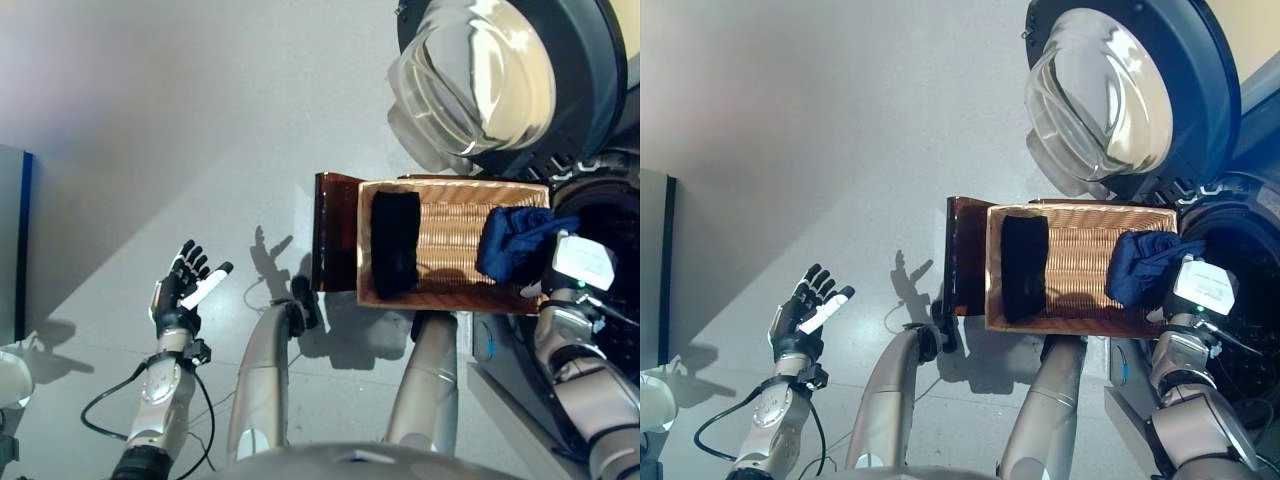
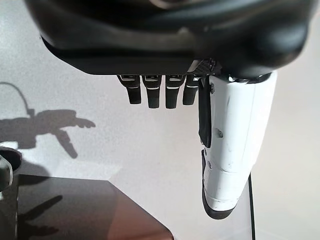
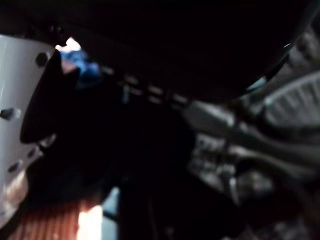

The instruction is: Pick up the clothes and place them into the washing machine

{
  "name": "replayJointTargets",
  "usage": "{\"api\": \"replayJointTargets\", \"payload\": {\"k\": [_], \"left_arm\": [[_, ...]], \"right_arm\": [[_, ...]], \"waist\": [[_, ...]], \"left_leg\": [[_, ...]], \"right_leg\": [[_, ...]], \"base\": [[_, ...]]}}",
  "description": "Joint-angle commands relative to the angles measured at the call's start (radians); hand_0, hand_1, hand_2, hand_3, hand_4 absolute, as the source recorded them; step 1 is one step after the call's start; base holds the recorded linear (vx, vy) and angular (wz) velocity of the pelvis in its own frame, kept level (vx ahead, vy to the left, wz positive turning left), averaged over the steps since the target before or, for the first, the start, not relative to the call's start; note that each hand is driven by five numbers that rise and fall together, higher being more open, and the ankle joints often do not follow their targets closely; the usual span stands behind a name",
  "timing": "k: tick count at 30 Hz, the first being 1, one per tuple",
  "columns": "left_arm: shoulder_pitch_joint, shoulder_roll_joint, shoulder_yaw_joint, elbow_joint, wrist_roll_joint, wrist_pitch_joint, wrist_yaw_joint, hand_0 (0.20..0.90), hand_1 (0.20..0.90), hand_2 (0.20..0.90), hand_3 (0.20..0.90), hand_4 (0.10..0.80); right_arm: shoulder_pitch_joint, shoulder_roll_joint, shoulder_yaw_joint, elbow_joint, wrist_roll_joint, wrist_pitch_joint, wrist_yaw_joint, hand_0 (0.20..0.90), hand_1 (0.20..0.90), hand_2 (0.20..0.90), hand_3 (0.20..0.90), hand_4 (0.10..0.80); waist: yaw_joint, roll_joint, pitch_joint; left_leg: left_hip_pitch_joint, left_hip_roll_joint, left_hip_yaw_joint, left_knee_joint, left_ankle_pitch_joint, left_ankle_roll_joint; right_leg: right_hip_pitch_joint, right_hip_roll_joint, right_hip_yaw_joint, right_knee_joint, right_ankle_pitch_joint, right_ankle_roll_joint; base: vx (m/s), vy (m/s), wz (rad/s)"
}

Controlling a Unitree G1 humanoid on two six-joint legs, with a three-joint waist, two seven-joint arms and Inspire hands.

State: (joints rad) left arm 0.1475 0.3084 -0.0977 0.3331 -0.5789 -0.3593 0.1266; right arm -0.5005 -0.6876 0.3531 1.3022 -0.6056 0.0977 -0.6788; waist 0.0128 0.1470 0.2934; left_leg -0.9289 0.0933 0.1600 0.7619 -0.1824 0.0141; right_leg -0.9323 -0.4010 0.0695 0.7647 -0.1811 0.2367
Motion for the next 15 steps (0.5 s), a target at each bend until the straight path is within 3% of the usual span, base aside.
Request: {"api": "replayJointTargets", "payload": {"k": [1,9,15], "left_arm": [[-0.004,0.043,0.055,-0.034,0.027,-0.096,0.005,0.900,0.900,0.900,0.900,0.800],[0.004,0.056,0.052,-0.038,0.040,-0.102,0.010,0.900,0.900,0.900,0.900,0.800],[0.008,0.049,0.062,-0.033,0.048,-0.103,0.020,0.900,0.900,0.900,0.900,0.800]], "right_arm": [[-0.035,0.052,0.116,-0.042,-0.143,-0.007,-0.026,0.900,0.900,0.900,0.900,0.800],[-0.034,0.007,0.147,-0.107,-0.245,0.038,-0.075,0.900,0.900,0.900,0.900,0.800],[-0.009,-0.002,0.084,-0.156,-0.218,0.048,-0.111,0.900,0.900,0.900,0.900,0.800]], "waist": [[0.036,-0.008,-0.024],[0.032,-0.017,-0.030],[0.023,-0.022,-0.028]], "left_leg": [[0.065,0.026,-0.067,-0.003,-0.039,-0.103],[0.064,0.027,-0.069,0.002,-0.041,-0.104],[0.067,0.028,-0.072,0.002,-0.041,-0.106]], "right_leg": [[-0.004,0.006,0.036,-0.135,0.188,-0.059],[-0.005,0.007,0.040,-0.133,0.186,-0.057],[-0.004,0.009,0.041,-0.133,0.188,-0.059]], "base": [[0.000,0.000,0.00],[0.001,0.002,0.00],[0.000,0.000,0.00]]}}
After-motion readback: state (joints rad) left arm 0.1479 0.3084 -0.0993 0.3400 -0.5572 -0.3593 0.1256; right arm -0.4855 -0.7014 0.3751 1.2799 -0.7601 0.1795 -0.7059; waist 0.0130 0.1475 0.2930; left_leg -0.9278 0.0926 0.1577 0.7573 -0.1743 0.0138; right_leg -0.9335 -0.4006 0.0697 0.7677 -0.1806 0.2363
